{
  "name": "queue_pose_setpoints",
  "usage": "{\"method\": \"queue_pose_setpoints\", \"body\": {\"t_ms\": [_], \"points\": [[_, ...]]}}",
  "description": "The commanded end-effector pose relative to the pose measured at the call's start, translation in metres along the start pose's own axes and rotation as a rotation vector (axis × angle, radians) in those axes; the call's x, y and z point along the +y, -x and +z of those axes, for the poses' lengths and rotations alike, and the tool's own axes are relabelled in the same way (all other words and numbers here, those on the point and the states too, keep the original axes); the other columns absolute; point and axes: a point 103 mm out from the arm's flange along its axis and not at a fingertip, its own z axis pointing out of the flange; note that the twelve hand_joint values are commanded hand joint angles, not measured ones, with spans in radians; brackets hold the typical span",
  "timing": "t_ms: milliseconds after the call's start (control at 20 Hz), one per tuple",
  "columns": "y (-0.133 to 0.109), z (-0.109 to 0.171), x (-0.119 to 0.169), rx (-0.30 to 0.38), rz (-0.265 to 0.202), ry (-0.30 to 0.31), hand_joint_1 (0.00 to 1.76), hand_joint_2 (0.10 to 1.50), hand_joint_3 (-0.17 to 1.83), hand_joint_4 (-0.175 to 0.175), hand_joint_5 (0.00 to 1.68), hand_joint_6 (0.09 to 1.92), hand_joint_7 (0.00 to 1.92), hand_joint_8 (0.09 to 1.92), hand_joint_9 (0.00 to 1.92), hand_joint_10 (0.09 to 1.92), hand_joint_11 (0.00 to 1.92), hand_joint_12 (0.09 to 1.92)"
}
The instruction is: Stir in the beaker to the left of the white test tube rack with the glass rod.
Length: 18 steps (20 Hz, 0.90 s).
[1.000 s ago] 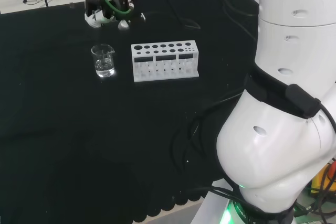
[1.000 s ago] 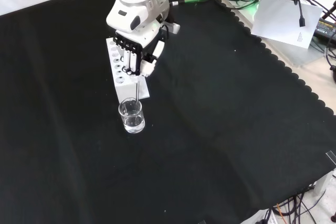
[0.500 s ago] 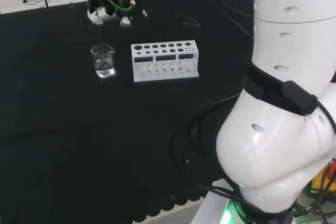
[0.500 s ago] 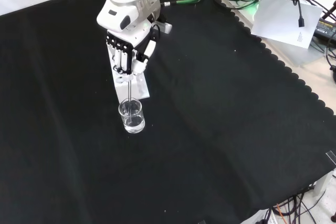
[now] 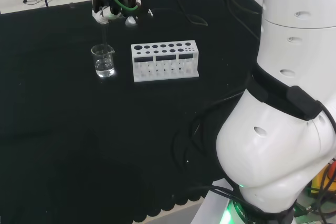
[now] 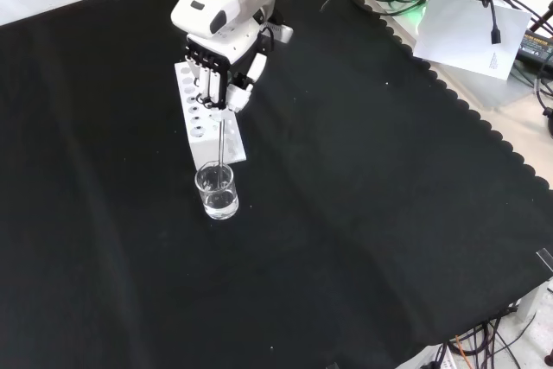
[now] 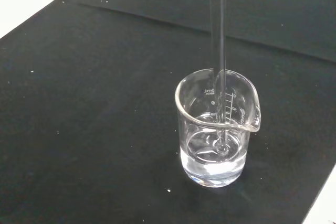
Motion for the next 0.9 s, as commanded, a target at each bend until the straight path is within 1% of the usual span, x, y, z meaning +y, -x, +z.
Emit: {"method": "queue_pose_setpoints", "body": {"t_ms": [50,650,900], "points": [[-0.0055,-0.0022,-0.0013,-0.002,-0.009,0.009,1.3,1.13,-0.17,-0.175,1.33,0.09,1.08,1.19,1.64,0.94,1.65,0.74],[-0.0072,-0.002,-0.001,0.003,-0.014,0.011,1.3,1.13,-0.17,-0.175,1.33,0.09,1.08,1.19,1.64,0.94,1.65,0.74],[-0.0127,-0.0075,0.0005,-0.007,-0.022,0.014,1.3,1.13,-0.17,-0.175,1.33,0.09,1.07,1.19,1.64,0.94,1.65,0.74]]}}
